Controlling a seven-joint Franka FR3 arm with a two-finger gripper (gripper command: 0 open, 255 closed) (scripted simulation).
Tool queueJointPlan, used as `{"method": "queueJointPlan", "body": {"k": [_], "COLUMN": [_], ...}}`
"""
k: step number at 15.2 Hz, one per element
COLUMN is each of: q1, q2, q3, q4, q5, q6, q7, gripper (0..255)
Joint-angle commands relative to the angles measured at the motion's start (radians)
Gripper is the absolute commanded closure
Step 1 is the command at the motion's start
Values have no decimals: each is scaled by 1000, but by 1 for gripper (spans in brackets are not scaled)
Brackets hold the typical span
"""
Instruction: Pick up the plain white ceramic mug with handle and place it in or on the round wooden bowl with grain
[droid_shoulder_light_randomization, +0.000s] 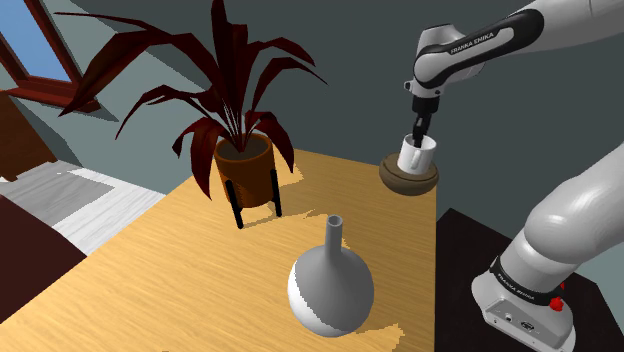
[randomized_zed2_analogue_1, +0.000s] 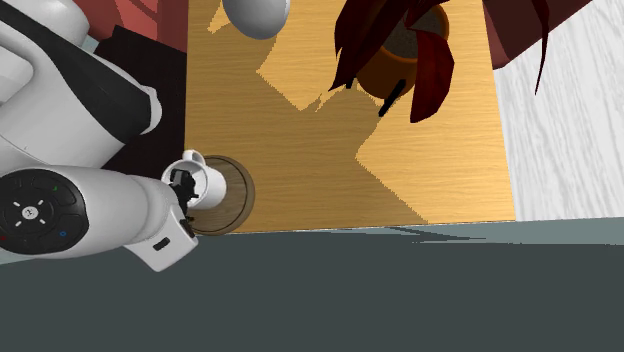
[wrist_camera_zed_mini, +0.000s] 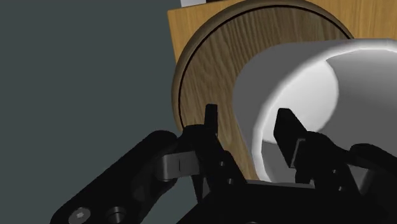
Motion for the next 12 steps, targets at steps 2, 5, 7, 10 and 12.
{"method": "queueJointPlan", "body": {"k": [2, 5, 7, 10, 12], "q1": [0, 0, 2, 4, 4], "q2": [1, 1, -15, -25, -25], "q3": [0, 0, 5, 9, 9], "q4": [-1, 0, 53, 105, 105], "q5": [0, 0, 2, 5, 5], "q6": [0, 0, -70, -132, -132], "q7": [0, 0, 0, 0, 0], "gripper": [0, 0, 0, 0, 0]}}
